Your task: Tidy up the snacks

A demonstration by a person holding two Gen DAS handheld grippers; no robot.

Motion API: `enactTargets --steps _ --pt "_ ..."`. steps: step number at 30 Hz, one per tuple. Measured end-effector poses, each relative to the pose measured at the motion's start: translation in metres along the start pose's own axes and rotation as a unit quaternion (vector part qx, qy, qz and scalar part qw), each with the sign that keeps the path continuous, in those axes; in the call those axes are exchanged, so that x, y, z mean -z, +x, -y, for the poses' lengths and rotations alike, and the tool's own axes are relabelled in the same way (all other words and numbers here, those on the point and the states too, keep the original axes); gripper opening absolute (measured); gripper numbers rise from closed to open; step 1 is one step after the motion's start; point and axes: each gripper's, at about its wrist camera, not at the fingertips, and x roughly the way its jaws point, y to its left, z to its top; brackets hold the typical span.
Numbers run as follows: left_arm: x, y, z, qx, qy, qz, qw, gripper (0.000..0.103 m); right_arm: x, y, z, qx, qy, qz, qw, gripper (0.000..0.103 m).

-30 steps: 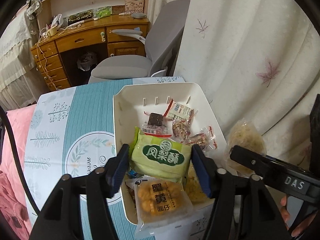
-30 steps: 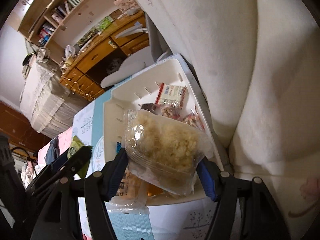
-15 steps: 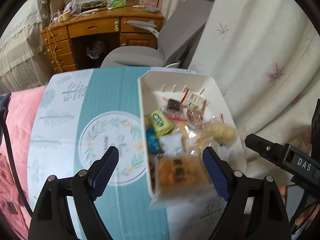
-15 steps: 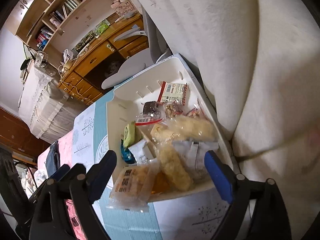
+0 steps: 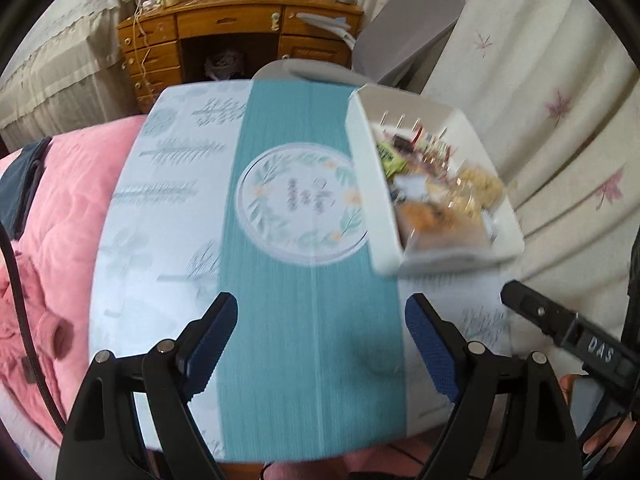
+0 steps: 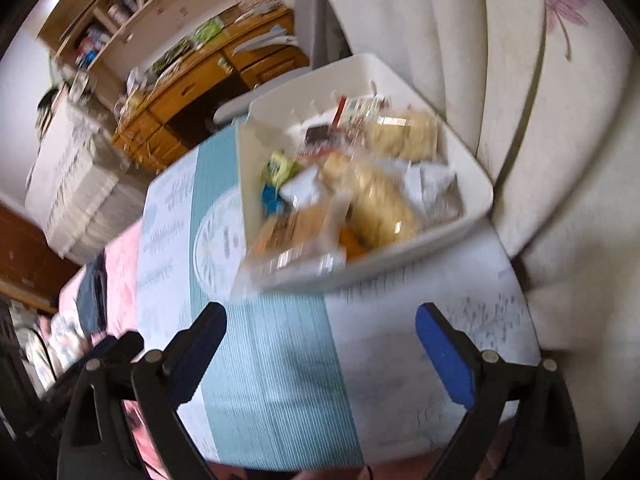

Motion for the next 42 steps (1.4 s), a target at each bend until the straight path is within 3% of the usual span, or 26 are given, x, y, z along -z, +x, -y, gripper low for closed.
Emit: enactTargets --steps 8,18,20,28,42 --pt "0.028 -0.047 -0.003 -0.033 -0.002 0.02 0.9993 0.085 0.034 -0.039 -0.02 0.008 -0.081 -0.013 0.997 0.099" --pt "0.013 -0.108 0.035 -0.055 -0.005 0.059 0.9967 0.087 0.023 -0.114 -0.024 -0.052 -0.071 -0.004 0.996 0.103" --pt "0.014 -0.117 0.04 -0.061 -0.008 0.069 0.9957 0.089 0.025 -0.126 -0.026 -0.047 -0.082 0.011 0.995 0.103" --pt "0.027 -0.125 0.064 -0.092 0.007 0.098 0.9909 0.102 0.041 -0.135 -0.025 -0.014 -0.103 0.046 0.994 0.103" --pt "0.013 -0.12 0.066 -0.117 0.0 0.113 0.9867 0.102 0.032 -0.13 -0.039 -0.011 -0.137 0.06 0.989 0.103"
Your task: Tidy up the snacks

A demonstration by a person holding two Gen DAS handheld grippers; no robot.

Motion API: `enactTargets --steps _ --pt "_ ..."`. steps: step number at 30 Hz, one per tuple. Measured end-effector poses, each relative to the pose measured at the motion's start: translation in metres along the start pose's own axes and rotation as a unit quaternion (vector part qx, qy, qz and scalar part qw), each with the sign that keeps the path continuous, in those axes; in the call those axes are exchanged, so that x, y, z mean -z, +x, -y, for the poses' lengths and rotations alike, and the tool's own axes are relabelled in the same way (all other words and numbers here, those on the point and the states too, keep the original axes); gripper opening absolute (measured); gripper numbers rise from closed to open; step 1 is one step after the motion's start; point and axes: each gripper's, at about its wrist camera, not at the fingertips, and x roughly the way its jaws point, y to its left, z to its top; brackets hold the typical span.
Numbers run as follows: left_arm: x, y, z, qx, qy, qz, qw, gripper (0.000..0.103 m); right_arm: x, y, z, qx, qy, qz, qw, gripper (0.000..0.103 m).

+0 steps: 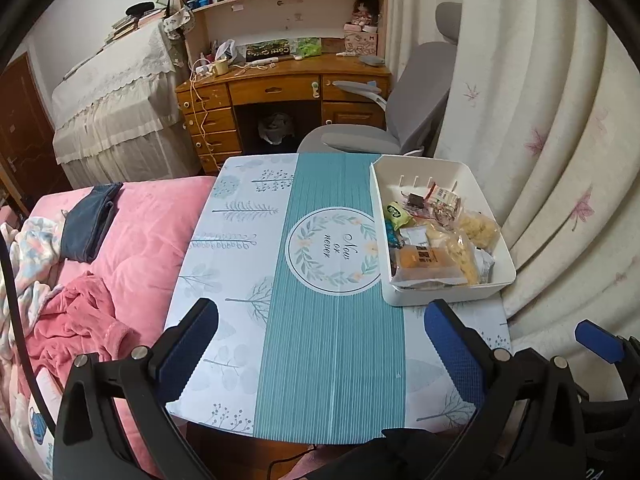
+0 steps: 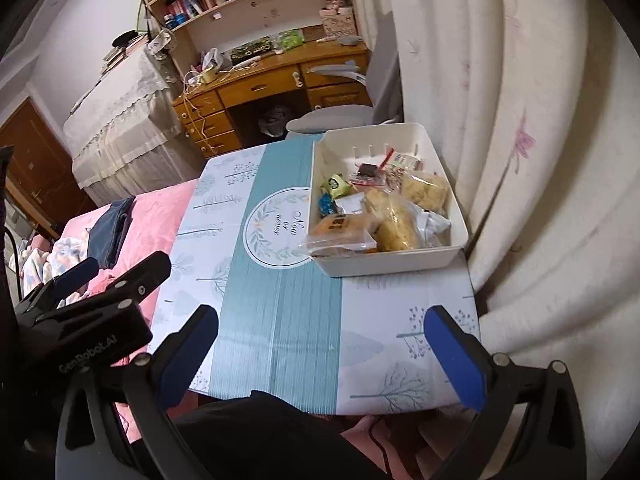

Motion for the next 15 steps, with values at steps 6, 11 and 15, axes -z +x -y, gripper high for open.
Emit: enactTargets --steps 6,11,15 --pt "-0.005 0.004 0.001 -0.006 -0.001 0.003 1.0 0.102 -0.008 0.007 0.0 -0.008 -0.001 -0.002 1.0 0.103" --pt "-0.011 0.009 0.002 -0.007 -0.003 0.004 1.0 0.102 -0.013 0.014 0.002 -0.009 -0.001 -0.008 1.0 0.103" --pt "-0.011 0.009 0.002 -0.009 -0.002 0.005 0.9999 0.102 -0.019 0.02 0.005 -0.012 0.003 -0.011 1.0 0.103"
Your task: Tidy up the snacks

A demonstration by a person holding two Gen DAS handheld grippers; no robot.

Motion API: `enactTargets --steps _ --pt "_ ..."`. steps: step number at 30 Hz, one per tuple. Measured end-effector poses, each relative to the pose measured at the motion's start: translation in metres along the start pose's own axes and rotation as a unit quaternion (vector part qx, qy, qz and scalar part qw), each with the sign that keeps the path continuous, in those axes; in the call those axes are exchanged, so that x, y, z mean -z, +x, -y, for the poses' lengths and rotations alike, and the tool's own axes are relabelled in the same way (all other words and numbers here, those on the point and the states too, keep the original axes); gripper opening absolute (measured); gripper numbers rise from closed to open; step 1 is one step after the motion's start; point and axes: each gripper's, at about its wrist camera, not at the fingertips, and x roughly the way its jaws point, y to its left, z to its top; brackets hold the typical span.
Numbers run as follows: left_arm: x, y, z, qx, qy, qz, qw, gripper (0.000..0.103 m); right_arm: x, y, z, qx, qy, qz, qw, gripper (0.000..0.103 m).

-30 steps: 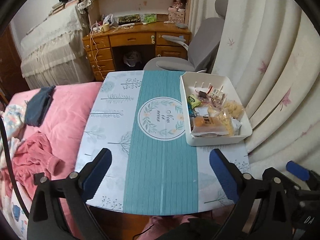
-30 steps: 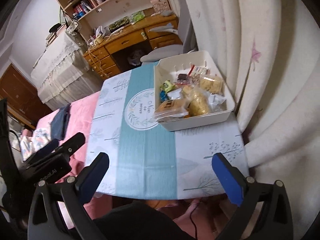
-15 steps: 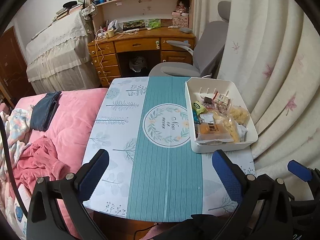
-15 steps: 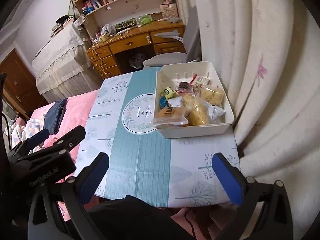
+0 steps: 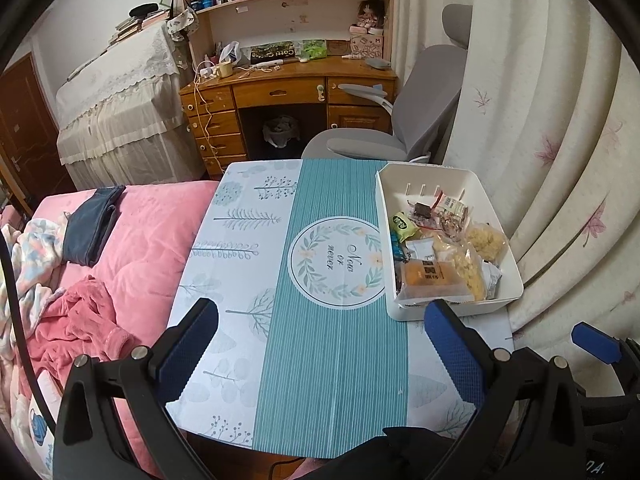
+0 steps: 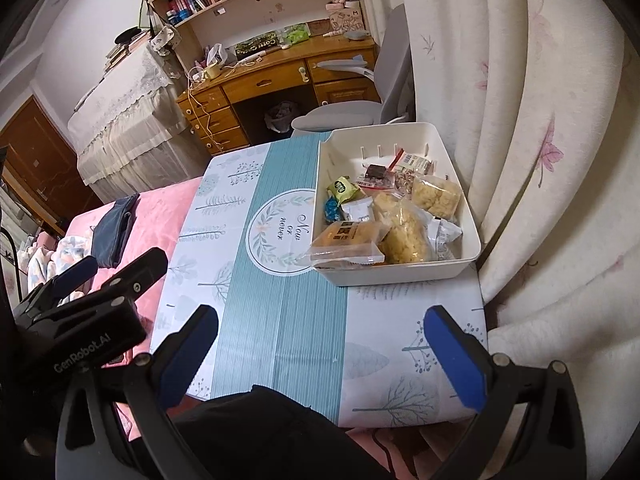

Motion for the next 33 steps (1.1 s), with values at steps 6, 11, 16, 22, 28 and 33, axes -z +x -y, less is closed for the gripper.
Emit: enactTargets --steps 6,11,16,22,28,33 --pt "-0.008 0.005 -0.002 -0.002 -0.002 0.0 1.0 0.102 -0.006 0.007 0.005 -0.004 0.005 -0.003 1.0 0.103" --pt "-0.016 0.012 -0.002 -0.005 0.0 -0.003 1.0 0.102 -0.011 0.012 0.006 -0.008 0.002 -0.004 1.0 0.103" --pt "-0.018 0.014 -0.002 -0.005 0.0 -0.004 1.0 0.102 -0.012 0.013 0.006 -0.007 0.002 -0.005 1.0 0.103" --pt "-0.019 0.014 -0.002 -0.005 0.0 -0.005 1.0 0.102 -0.013 0.015 0.007 -0.008 0.003 -0.006 1.0 0.103" --pt "-0.02 0.017 -0.001 -0.004 0.0 -0.008 1.0 0.102 -0.014 0.02 0.008 -0.006 0.005 -0.01 1.0 0.103" --pt "-0.021 0.025 0.0 -0.004 0.002 -0.015 0.9999 0.102 -0.013 0.027 0.01 -0.007 0.006 -0.016 1.0 0.103"
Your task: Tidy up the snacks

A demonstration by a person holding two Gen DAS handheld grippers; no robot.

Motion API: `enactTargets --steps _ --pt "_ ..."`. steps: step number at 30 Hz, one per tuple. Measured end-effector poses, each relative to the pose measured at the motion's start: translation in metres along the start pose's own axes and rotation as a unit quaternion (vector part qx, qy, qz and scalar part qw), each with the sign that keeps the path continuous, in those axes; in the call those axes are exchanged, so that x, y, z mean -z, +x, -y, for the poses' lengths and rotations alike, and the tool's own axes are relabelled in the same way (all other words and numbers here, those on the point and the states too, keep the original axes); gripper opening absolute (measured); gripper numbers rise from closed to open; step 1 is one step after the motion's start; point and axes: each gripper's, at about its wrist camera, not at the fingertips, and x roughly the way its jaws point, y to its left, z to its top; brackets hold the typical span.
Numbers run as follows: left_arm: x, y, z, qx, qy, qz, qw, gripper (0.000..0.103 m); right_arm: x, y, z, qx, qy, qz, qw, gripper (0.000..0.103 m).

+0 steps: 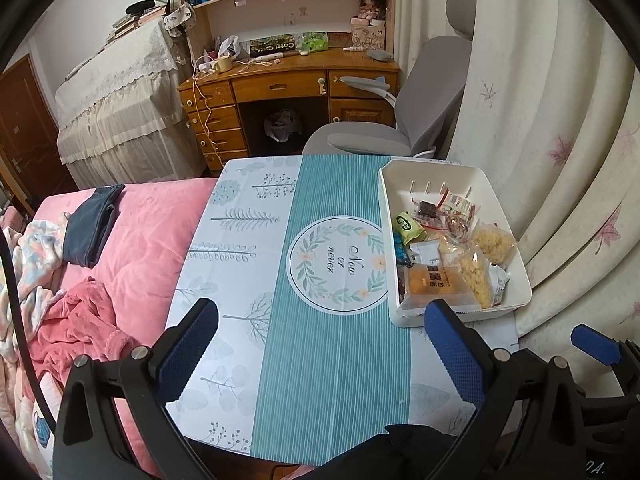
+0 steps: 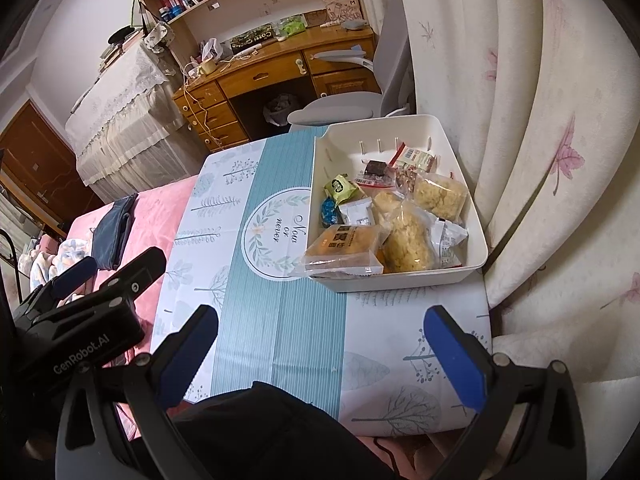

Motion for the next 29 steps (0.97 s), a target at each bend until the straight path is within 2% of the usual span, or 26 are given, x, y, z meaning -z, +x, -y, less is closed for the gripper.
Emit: enactTargets --steps 12,29 --pt "0.013 0.004 -0.003 -0.002 -0.006 -0.008 0.9999 0.102 0.0 0.003 0.001 0.0 0.0 -0.011 1.0 0.103" --pt "0.013 0.001 -0.005 -0.002 -0.005 -0.009 0.9999 0.102 0.001 0.003 -0.001 -0.001 -0.003 -0.012 1.0 0.103"
